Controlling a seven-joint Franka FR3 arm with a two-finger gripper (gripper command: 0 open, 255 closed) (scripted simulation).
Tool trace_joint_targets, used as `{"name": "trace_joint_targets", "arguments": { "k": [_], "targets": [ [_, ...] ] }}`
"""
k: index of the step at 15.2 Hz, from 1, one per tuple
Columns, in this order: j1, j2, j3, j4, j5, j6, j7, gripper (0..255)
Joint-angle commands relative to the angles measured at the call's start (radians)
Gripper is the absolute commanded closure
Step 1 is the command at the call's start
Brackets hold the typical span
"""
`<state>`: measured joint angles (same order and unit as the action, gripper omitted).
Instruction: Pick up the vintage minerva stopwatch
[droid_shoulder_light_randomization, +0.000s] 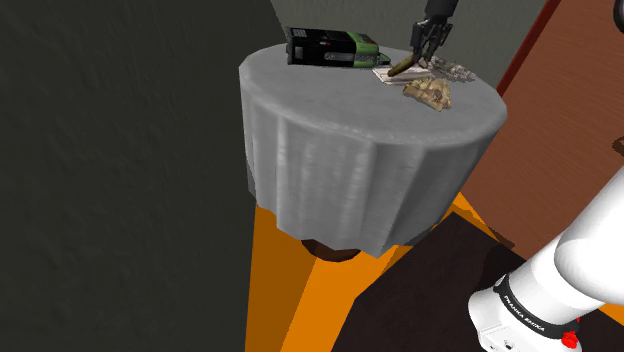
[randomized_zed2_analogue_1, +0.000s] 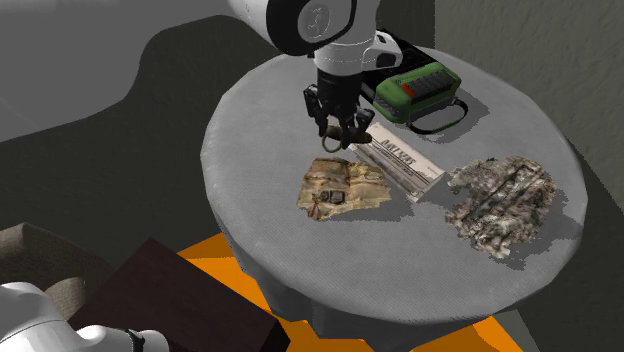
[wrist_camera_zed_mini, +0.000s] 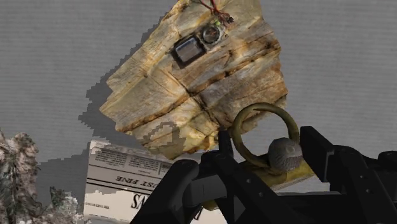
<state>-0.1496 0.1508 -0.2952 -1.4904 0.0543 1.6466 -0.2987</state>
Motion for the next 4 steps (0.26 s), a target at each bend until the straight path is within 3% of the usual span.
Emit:
{"name": "trace_joint_targets", "arguments": {
  "k": [1,4],
  "targets": [
    [-0.001,0.006,0.0,0.035,0.002,-0.03,0.0,255],
    [-0.002,0.01,-0.001,0.057,0.003,-0.047,0.0,255]
  ]
}}
